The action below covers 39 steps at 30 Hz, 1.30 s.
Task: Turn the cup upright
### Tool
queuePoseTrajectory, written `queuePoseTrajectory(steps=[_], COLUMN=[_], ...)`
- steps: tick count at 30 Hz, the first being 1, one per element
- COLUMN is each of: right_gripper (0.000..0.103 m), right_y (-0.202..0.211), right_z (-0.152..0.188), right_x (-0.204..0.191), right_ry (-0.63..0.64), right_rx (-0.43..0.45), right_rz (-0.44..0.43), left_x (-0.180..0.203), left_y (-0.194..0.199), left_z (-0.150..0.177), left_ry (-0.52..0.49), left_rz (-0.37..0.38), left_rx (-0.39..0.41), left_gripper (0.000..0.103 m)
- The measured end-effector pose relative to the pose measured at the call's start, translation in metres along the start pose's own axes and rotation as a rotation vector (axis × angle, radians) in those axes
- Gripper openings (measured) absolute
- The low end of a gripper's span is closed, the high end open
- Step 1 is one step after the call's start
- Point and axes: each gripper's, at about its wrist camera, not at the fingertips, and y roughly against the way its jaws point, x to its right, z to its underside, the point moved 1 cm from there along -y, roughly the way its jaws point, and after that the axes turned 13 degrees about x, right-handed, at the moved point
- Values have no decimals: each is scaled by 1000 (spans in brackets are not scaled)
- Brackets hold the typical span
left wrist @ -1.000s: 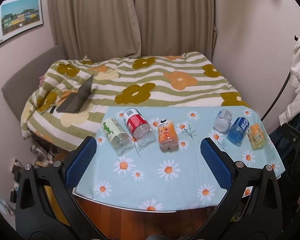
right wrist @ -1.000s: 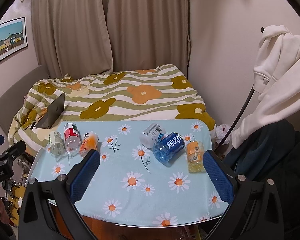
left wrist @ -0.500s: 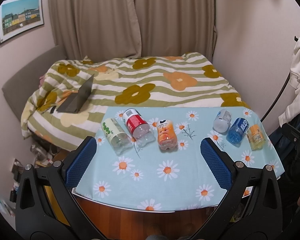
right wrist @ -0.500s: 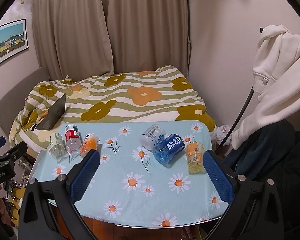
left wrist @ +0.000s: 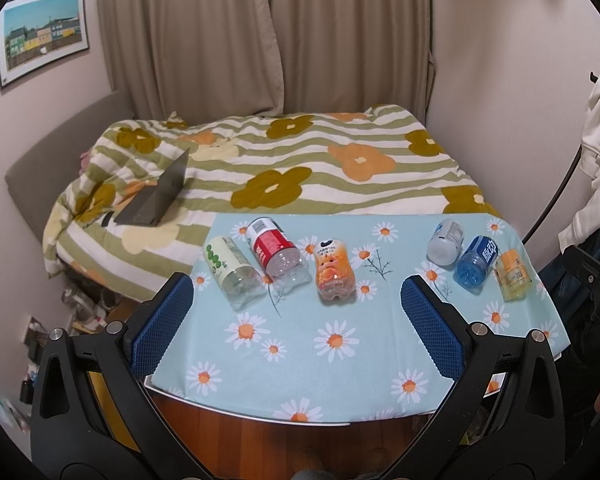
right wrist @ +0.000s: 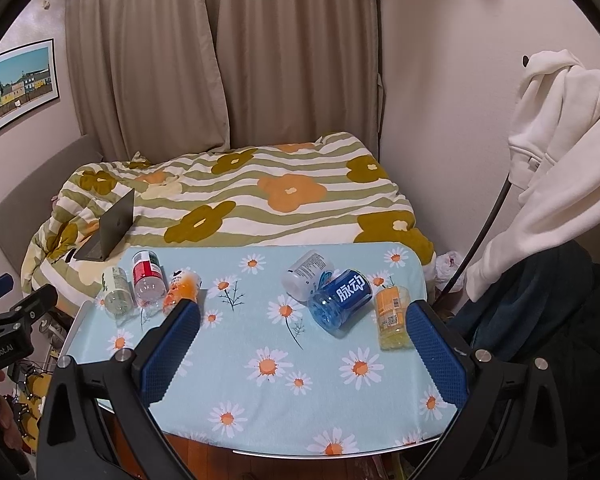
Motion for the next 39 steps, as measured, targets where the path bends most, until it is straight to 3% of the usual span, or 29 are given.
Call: queuePoseTrajectory(steps=[24,39], right_gripper=[103,103], right_y=[-3,-15], right_z=[-6,-5], right_x=[3,51], right_ry=[-33,-15], right_rx=[11,-12], right_rz=[-30,-57], left_x=[6,66], left_y=[-1,-32], left_z=[-5,-18], left_ry=[-5,-43], left_rz=[8,73], left_rx=[0,-48], left_gripper=[103,103])
